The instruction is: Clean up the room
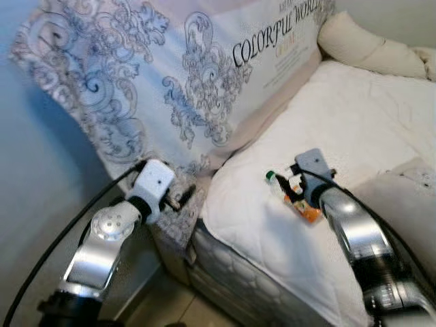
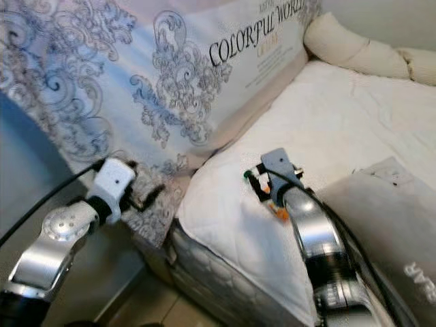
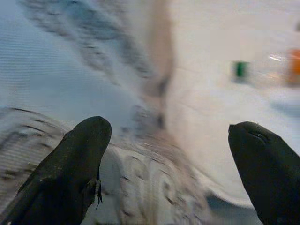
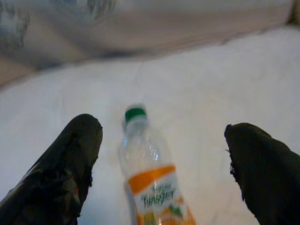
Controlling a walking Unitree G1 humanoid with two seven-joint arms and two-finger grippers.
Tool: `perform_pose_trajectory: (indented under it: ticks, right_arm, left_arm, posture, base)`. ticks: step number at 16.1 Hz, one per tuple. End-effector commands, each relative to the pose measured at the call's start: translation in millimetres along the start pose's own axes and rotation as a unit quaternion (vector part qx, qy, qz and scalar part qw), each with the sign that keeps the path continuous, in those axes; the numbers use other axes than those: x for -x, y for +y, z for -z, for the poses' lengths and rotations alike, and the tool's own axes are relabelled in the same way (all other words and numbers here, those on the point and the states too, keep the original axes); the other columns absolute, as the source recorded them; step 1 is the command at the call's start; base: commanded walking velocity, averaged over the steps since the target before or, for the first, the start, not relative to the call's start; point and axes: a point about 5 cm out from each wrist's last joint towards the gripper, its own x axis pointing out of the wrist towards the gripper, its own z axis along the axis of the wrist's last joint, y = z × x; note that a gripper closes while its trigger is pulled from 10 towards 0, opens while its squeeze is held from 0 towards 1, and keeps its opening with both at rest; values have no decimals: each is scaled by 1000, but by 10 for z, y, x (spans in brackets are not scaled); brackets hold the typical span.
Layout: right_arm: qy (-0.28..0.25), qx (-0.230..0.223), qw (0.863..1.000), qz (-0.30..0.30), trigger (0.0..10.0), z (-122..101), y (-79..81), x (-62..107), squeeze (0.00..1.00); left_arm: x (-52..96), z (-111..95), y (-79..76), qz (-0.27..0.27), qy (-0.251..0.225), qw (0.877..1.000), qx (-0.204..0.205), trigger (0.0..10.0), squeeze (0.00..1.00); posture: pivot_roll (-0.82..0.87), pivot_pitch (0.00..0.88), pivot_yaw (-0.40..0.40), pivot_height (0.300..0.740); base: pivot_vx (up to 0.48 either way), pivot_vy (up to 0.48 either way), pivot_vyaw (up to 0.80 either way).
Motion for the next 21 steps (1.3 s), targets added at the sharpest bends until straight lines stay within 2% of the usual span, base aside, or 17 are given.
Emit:
perform_pose_trajectory:
  ticks: [1, 5, 7, 8, 9, 14, 15, 16, 21]
  right_arm:
    - [32, 10, 999, -3, 10000, 73, -77, -59, 1000]
    - [76, 21, 997, 3, 10000, 152, -292, -172, 1000]
    - [95, -8, 995, 4, 10000, 202, -360, -196, 1000]
    - [102, -17, 995, 5, 10000, 233, -365, -193, 957]
    - [121, -18, 992, 7, 10000, 319, -367, -183, 0]
    - [170, -31, 985, 6, 10000, 554, -316, -140, 0]
    - [192, -23, 981, 6, 1569, 656, -287, -113, 0]
    - [198, -26, 980, 3, 0, 686, -267, -107, 0]
    - [228, -48, 972, -29, 0, 816, -167, -72, 0]
  left_arm:
    - [-18, -12, -34, 38, 11, 999, -18, 10000, 0]
    - [14, -15, -53, 79, 21, 996, -27, 10000, 0]
    - [55, 8, -60, 96, 31, 994, -31, 10000, 0]
    - [72, 9, -66, 99, 32, 994, -29, 10000, 0]
    - [117, 8, -81, 106, 36, 993, -29, 10000, 0]
    - [317, 34, -139, 127, 55, 990, -29, 10000, 0]
    - [349, 49, -154, 132, 59, 989, -27, 10000, 0]
    - [351, 52, -157, 133, 60, 989, -26, 10000, 0]
    - [351, 39, -205, 151, 63, 986, -16, 10000, 0]
  posture:
    - [-34, 0, 35, 740]
    - [-18, 0, 22, 740]
    - [9, 0, 10, 740]
    - [16, 0, 8, 740]
    - [42, 0, -2, 740]
    - [110, 0, -4, 740]
    - [114, 0, -1, 740]
    - [114, 0, -1, 740]
    - [111, 0, -13, 740]
  base:
    - [0, 0, 0]
    - [0, 0, 0]
    - [0, 0, 0]
    - [0, 0, 0]
    - [0, 0, 0]
    - [0, 0, 0]
    - [0, 0, 0]
    - [0, 0, 0]
    - [0, 0, 0]
